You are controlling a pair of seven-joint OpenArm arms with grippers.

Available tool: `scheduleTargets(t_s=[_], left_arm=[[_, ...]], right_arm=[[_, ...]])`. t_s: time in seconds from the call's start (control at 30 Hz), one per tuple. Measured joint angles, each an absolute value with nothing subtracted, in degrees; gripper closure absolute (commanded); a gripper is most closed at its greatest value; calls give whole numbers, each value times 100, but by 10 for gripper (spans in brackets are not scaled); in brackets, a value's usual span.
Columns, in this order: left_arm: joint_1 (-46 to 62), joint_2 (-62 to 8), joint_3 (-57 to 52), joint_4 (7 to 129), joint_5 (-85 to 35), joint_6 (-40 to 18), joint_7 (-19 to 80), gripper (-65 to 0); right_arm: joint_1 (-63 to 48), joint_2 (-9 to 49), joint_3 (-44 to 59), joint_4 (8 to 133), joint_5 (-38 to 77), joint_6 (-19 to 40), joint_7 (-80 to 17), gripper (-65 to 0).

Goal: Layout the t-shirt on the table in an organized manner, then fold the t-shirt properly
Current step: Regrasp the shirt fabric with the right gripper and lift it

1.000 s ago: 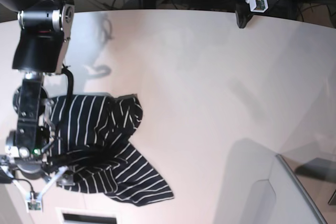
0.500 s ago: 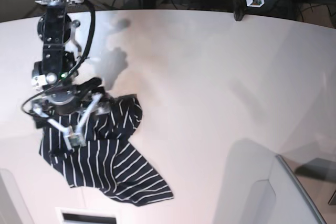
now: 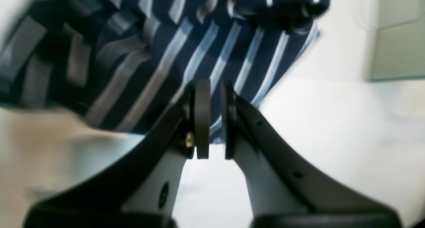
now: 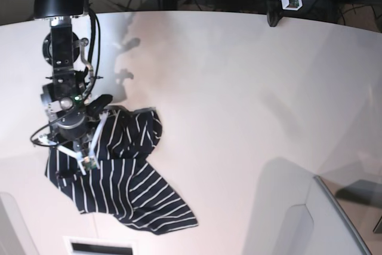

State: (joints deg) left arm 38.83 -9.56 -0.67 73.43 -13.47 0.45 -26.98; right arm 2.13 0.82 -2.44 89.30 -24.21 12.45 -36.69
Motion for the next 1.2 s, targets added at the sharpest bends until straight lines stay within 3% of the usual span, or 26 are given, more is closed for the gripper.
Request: scheduleTargets(t_s=[0.17,0.23,0.4,0.47,1.1,1.2], left_arm=[[3822,-972,-82,7924,-1310,25,-2692,0],[3758,-991,-95,8108,-1328,32,-2705,0],[3701,-963,-80,8250,-1332,43,-2694,0],[3699,-967,-3,8250,-1343,56,-2681,0],[3651,-987,137,8224,-1330,23,-2679,0],[3660,-987,150,8224,-1337,23,-2676,0]], right_arm=[[154,-1,-998,8171,-4499,631,-2171,-78],[123,-5,-1028,7992,-4939,548,-1837,-174],[364,80,-1181,7824,-4987,489,-1835,-515],[582,62,-1446,7675,-4998,495,-1785,-567],[1592,14,-1951,5701,-5360,451,-1710,-567],[1831,14,-1949,5234,-5360,425,-1697,-515]])
